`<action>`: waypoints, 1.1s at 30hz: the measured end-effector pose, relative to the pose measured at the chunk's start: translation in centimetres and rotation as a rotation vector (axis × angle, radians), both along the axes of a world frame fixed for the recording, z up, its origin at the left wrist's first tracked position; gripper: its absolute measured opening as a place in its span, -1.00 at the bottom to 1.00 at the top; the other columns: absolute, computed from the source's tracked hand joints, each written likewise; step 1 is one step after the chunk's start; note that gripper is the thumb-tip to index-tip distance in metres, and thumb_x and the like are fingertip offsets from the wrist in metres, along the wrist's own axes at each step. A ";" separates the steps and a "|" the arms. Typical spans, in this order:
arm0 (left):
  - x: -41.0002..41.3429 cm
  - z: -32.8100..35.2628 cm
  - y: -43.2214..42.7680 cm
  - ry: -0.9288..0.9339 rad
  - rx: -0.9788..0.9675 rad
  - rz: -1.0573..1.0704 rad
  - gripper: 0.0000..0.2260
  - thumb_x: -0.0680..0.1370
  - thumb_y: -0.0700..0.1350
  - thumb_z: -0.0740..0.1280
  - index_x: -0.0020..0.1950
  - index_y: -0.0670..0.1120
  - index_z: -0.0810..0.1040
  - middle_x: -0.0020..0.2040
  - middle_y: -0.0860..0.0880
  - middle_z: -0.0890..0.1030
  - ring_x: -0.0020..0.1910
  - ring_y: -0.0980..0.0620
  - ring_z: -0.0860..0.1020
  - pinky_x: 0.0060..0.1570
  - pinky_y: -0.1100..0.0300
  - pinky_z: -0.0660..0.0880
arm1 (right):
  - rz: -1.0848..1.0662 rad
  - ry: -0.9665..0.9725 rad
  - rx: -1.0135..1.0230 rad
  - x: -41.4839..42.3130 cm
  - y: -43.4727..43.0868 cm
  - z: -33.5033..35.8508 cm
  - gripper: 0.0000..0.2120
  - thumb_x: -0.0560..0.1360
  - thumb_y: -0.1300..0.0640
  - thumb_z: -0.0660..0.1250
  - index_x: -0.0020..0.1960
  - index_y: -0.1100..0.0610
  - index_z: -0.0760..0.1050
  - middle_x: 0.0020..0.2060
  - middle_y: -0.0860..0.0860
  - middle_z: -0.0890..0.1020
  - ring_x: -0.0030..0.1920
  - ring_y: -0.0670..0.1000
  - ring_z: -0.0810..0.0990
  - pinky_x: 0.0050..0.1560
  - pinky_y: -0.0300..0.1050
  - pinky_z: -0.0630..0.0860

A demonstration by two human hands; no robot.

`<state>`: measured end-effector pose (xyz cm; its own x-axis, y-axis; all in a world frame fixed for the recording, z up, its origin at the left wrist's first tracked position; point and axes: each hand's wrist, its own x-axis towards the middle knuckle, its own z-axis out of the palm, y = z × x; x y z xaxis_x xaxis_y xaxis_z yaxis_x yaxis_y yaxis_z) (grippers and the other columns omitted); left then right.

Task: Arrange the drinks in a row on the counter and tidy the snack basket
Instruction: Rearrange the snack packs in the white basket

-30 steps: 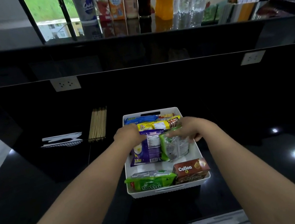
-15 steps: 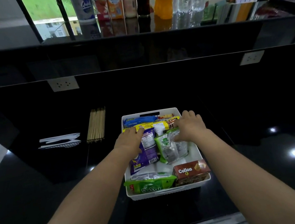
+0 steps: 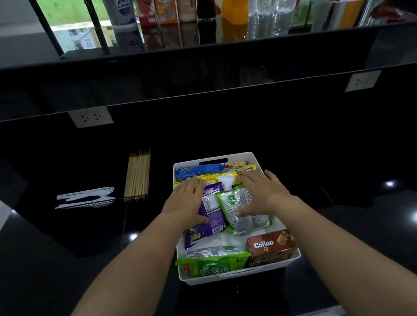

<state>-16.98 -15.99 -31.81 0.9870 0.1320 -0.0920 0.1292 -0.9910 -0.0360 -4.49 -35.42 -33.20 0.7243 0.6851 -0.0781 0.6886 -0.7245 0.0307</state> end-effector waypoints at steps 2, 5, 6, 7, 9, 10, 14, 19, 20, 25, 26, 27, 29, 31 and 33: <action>0.1 -0.2 -0.1 0.000 0.006 0.007 -0.07 0.46 0.20 0.39 0.57 -0.07 -0.14 0.58 -0.11 -0.09 0.56 -0.09 -0.07 0.49 0.05 -0.02 | 0.006 0.007 -0.003 0.1 -0.2 -0.3 0.03 0.31 -0.46 0.29 0.57 -0.06 -0.10 0.56 -0.12 -0.04 0.55 -0.05 -0.11 0.49 0.07 -0.17; 0.3 -0.3 -0.2 -0.002 0.017 0.019 -0.07 0.46 0.21 0.38 0.58 -0.04 -0.15 0.58 -0.10 -0.09 0.56 -0.09 -0.06 0.49 0.04 -0.02 | 0.021 0.007 -0.003 0.1 -0.4 -0.3 0.03 0.31 -0.49 0.25 0.57 -0.06 -0.12 0.56 -0.12 -0.06 0.55 -0.07 -0.14 0.49 0.08 -0.21; 0.3 -0.2 -0.2 -0.001 0.018 0.021 -0.08 0.47 0.21 0.37 0.58 -0.04 -0.15 0.58 -0.10 -0.09 0.56 -0.09 -0.07 0.49 0.04 -0.02 | 0.024 0.008 -0.002 0.1 -0.4 -0.3 0.03 0.31 -0.50 0.24 0.57 -0.06 -0.11 0.56 -0.12 -0.06 0.55 -0.07 -0.15 0.50 0.08 -0.22; 0.3 -0.2 -0.2 -0.001 0.020 0.022 -0.08 0.47 0.22 0.36 0.58 -0.04 -0.16 0.59 -0.09 -0.10 0.56 -0.08 -0.07 0.49 0.04 -0.03 | 0.024 0.004 0.000 0.1 -0.5 -0.1 0.04 0.31 -0.52 0.22 0.58 -0.06 -0.11 0.57 -0.12 -0.06 0.55 -0.07 -0.15 0.51 0.08 -0.22; 0.1 0.0 -0.3 -0.004 0.012 0.028 -0.10 0.49 0.23 0.33 0.57 -0.05 -0.17 0.59 -0.08 -0.12 0.56 -0.06 -0.08 0.50 0.05 -0.05 | 0.027 -0.015 -0.001 0.0 -0.6 0.1 0.04 0.31 -0.55 0.17 0.58 -0.05 -0.11 0.57 -0.11 -0.07 0.55 -0.07 -0.16 0.51 0.09 -0.23; 0.0 0.1 -0.5 -0.009 0.001 0.036 -0.11 0.50 0.23 0.32 0.58 -0.05 -0.17 0.59 -0.08 -0.12 0.56 -0.06 -0.08 0.50 0.05 -0.06 | 0.032 -0.026 -0.001 -0.1 -0.7 0.2 0.04 0.31 -0.55 0.16 0.58 -0.05 -0.11 0.57 -0.11 -0.07 0.55 -0.07 -0.16 0.51 0.09 -0.23; -0.6 0.7 -1.4 -0.058 -0.053 0.078 -0.19 0.55 0.21 0.26 0.58 -0.05 -0.15 0.59 -0.08 -0.08 0.56 -0.04 -0.06 0.50 0.07 -0.06 | 0.064 -0.068 0.051 -0.4 -1.1 0.6 -0.03 0.37 -0.52 0.12 0.58 -0.03 -0.07 0.57 -0.09 -0.02 0.55 -0.05 -0.12 0.50 0.06 -0.23; -2.1 1.6 -2.8 -0.113 -0.094 0.107 -0.26 0.59 0.18 0.20 0.58 -0.06 -0.13 0.59 -0.07 -0.05 0.55 -0.04 -0.03 0.50 0.09 -0.05 | 0.105 -0.066 0.145 -1.7 -2.5 1.7 -0.12 0.43 -0.46 0.12 0.57 0.00 -0.01 0.56 -0.08 0.06 0.55 -0.05 -0.04 0.50 0.02 -0.18; -2.4 1.7 -3.0 -0.125 -0.095 0.102 -0.27 0.59 0.18 0.19 0.58 -0.07 -0.12 0.58 -0.07 -0.04 0.55 -0.03 -0.02 0.50 0.09 -0.04 | 0.103 -0.068 0.162 -2.2 -2.8 1.8 -0.13 0.43 -0.46 0.12 0.57 0.00 0.00 0.56 -0.07 0.07 0.55 -0.06 -0.03 0.51 0.01 -0.17; -4.5 2.3 -3.8 -0.170 -0.154 0.085 -0.28 0.58 0.20 0.19 0.58 -0.06 -0.08 0.58 -0.08 0.03 0.55 -0.04 0.03 0.51 0.06 0.02 | 0.084 -0.063 0.241 -4.2 -4.3 2.8 -0.20 0.49 -0.37 0.16 0.56 0.02 0.06 0.55 -0.04 0.11 0.54 -0.05 0.02 0.53 0.03 -0.12; -5.1 2.4 -4.0 -0.180 -0.176 0.081 -0.29 0.58 0.20 0.19 0.58 -0.05 -0.07 0.57 -0.08 0.05 0.54 -0.05 0.04 0.51 0.04 0.05 | 0.074 -0.062 0.249 -4.7 -4.6 3.0 -0.21 0.49 -0.36 0.16 0.56 0.03 0.07 0.55 -0.04 0.13 0.54 -0.04 0.04 0.53 0.03 -0.10; -5.8 2.4 -4.2 -0.191 -0.203 0.075 -0.30 0.58 0.21 0.18 0.58 -0.04 -0.04 0.57 -0.07 0.07 0.54 -0.06 0.06 0.50 0.04 0.07 | 0.063 -0.060 0.262 -5.3 -4.8 3.1 -0.21 0.48 -0.37 0.17 0.55 0.03 0.10 0.54 -0.04 0.15 0.53 -0.03 0.07 0.53 0.04 -0.08; -7.2 2.5 -4.8 -0.227 -0.260 0.055 -0.33 0.58 0.24 0.16 0.57 -0.03 0.03 0.56 -0.04 0.13 0.52 -0.05 0.11 0.48 0.06 0.12 | 0.054 -0.077 0.312 -6.6 -5.4 3.2 -0.24 0.48 -0.37 0.17 0.53 0.04 0.17 0.51 -0.04 0.23 0.51 -0.03 0.14 0.52 0.03 -0.04; -8.5 2.7 -5.3 -0.250 -0.302 0.013 -0.35 0.55 0.31 0.10 0.55 0.01 0.11 0.53 0.00 0.19 0.49 -0.01 0.18 0.45 0.07 0.18 | 0.055 -0.110 0.375 -7.9 -5.9 3.3 -0.33 0.50 -0.35 0.14 0.47 0.03 0.27 0.44 -0.04 0.35 0.46 -0.02 0.25 0.49 0.03 0.01; -9.7 3.0 -5.8 -0.219 -0.321 -0.049 -0.27 0.47 0.44 0.04 0.52 0.05 0.17 0.50 0.03 0.26 0.46 0.02 0.24 0.42 0.08 0.24 | 0.059 -0.123 0.420 -9.2 -6.7 3.1 -0.41 0.50 -0.34 0.10 0.37 0.01 0.35 0.30 -0.05 0.47 0.35 -0.01 0.37 0.46 0.00 0.07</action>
<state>-26.67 -21.81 -28.84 0.9922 0.0828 0.0931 0.0513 -0.9525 0.3003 -13.69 -42.12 -30.11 0.6696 0.6792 0.3006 0.7387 -0.6513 -0.1739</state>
